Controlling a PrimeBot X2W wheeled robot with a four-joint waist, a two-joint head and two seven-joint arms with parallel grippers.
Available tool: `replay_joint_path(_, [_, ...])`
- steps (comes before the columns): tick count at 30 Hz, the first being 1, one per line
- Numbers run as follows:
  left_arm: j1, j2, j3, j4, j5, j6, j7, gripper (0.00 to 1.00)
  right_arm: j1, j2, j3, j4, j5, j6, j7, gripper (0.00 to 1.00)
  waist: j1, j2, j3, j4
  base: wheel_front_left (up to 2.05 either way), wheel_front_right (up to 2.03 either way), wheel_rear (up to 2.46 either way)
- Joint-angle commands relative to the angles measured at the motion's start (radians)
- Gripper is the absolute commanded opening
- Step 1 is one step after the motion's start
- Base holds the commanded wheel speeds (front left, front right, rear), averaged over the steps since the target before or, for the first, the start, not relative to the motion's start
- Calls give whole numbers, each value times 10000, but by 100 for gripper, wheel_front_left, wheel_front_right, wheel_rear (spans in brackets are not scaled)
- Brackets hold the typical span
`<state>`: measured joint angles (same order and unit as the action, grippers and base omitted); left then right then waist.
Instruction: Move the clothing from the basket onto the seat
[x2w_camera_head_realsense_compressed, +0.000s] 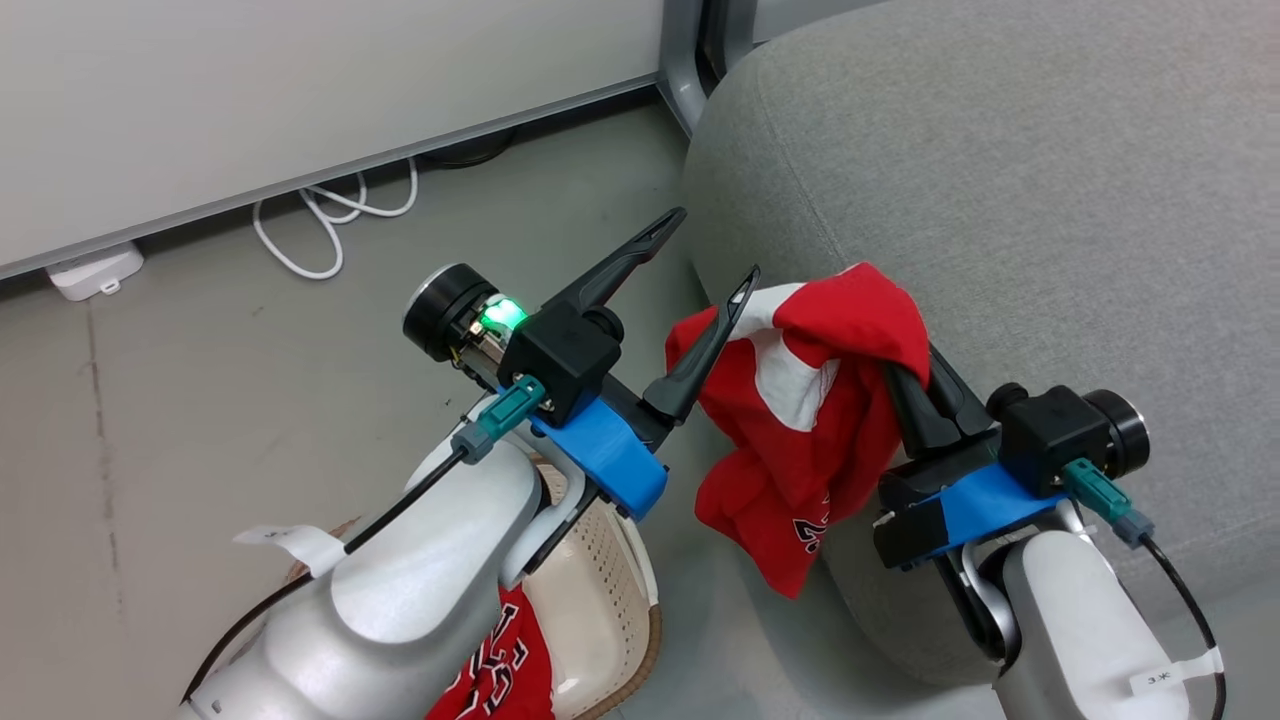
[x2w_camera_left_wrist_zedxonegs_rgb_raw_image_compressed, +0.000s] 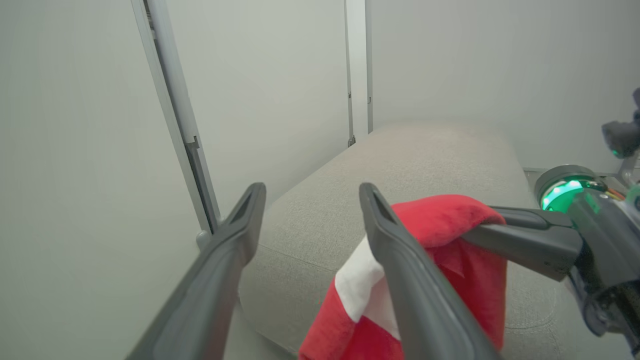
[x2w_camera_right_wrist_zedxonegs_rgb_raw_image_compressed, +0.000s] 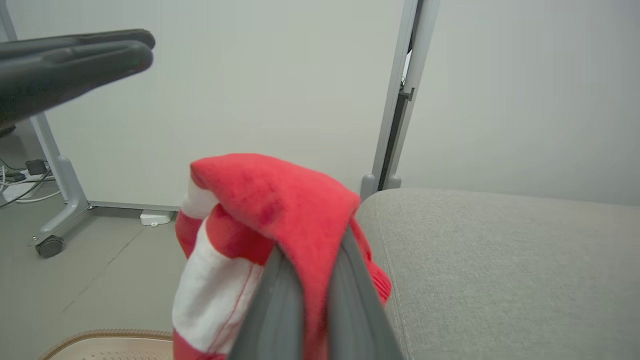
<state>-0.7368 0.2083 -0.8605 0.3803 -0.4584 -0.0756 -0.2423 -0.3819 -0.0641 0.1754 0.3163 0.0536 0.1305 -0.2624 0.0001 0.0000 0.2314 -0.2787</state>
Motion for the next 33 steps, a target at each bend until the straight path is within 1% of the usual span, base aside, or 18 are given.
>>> replay_joint_path(1, [-91, 19, -17, 27, 8, -1, 3, 100, 91, 15, -50, -68, -28, 5, -38, 0, -1, 0, 34, -138, 0, 0, 0])
replay_joint_path(9, [-98, 35, -195, -61, 70, 25, 76, 100, 561, 69, -569, -393, -17, 5, -38, 0, -1, 0, 196, -595, 0, 0, 0])
replay_joint_path(17, [-171, 71, -323, -134, 118, 48, 69, 100, 654, 80, -1005, -647, 37, 5, -38, 0, -1, 0, 453, -661, 0, 0, 0])
replay_joint_path(21, [-287, 128, -306, -210, 102, 68, 95, 100, 274, 62, -1254, -970, 49, 3, -38, 0, -1, 0, 701, -594, 0, 0, 0])
replay_joint_path(25, [-459, 232, -287, -366, 197, 126, 131, 100, -357, -14, -1727, -1366, 14, 5, -38, 0, -1, 0, 1122, -528, 0, 0, 0])
replay_joint_path(33, [-1017, 522, -313, -860, 466, 154, 339, 100, -2380, -414, -2891, -2211, 162, 5, -37, 0, -1, 0, 2558, -257, 0, 0, 0])
